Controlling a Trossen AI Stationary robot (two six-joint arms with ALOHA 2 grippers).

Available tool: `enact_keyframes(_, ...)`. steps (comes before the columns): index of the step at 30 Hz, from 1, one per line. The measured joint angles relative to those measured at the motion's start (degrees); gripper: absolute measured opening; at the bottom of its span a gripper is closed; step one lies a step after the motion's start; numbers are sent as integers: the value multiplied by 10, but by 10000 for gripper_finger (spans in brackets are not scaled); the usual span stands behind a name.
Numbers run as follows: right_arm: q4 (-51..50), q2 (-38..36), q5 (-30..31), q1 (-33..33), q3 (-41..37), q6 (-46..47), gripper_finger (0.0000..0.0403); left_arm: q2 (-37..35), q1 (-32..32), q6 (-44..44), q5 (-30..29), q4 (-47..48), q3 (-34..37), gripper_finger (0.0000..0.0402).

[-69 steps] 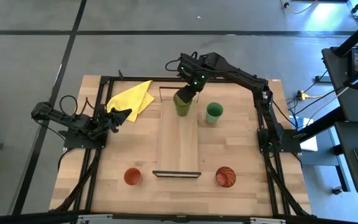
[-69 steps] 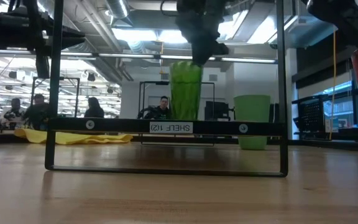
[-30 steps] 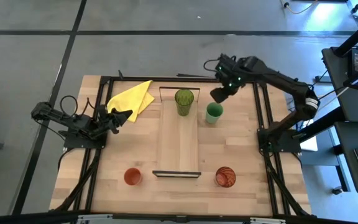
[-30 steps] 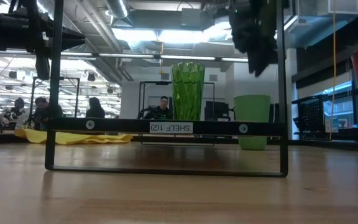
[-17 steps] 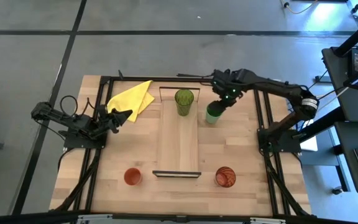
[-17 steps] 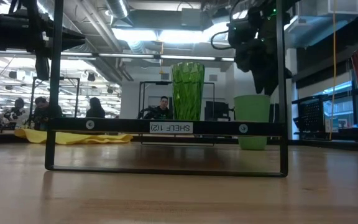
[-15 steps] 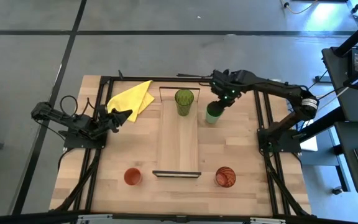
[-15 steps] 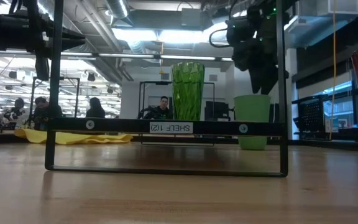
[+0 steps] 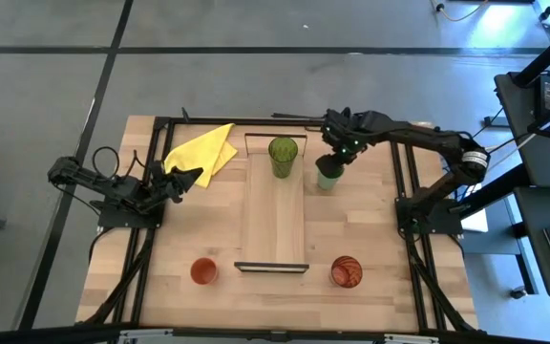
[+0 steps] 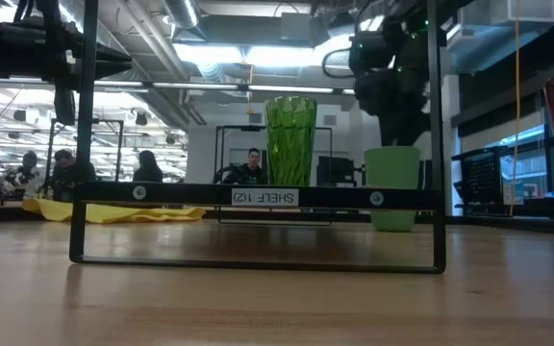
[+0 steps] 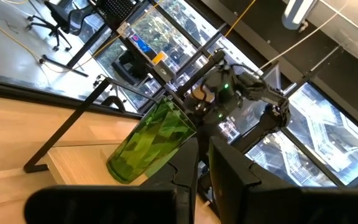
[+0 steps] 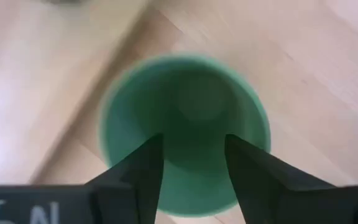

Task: Stack small to large cups/mugs on shelf
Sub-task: Put the light green cup on the shelf

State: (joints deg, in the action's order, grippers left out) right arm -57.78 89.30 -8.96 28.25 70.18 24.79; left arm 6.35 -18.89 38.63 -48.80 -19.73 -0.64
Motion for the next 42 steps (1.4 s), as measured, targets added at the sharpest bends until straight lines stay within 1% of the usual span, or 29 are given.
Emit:
enact_keyframes(6, -5, 0, -11, 0, 57, -7, 173, 0, 0, 0, 0, 0, 0, 35)
enact_keyframes(7, -13, 0, 1, 0, 69, -12, 173, 0, 0, 0, 0, 0, 0, 35)
enact_keyframes(9, -30, 0, 44, 0, 85, -27, 173, 0, 0, 0, 0, 0, 0, 35)
enact_keyframes(11, -48, 0, 65, 6, 88, -38, 173, 0, 0, 0, 0, 0, 0, 35)
enact_keyframes(16, -86, 3, 65, 26, 59, -43, 173, 0, 0, -1, 0, 2, 0, 35)
enact_keyframes(25, -58, 3, 56, 26, 24, -41, 173, 0, 0, -1, 0, 9, 0, 35)
enact_keyframes(30, -32, 3, 30, 26, -7, -27, 173, 0, 0, 0, 0, 9, 0, 35)
enact_keyframes(34, -31, 3, 28, 26, -21, -23, 170, 0, 0, 0, 0, 9, 0, 35)
enact_keyframes(36, -32, 3, 28, 26, -18, -21, 161, 0, 0, 0, 0, 9, 0, 35)
enact_keyframes(38, -30, 3, 28, 26, -9, -19, 143, 0, 0, 0, 0, 9, 0, 35)
enact_keyframes(42, -28, 3, 29, 21, -1, -14, 82, 0, 0, 0, 0, 9, 0, 35)
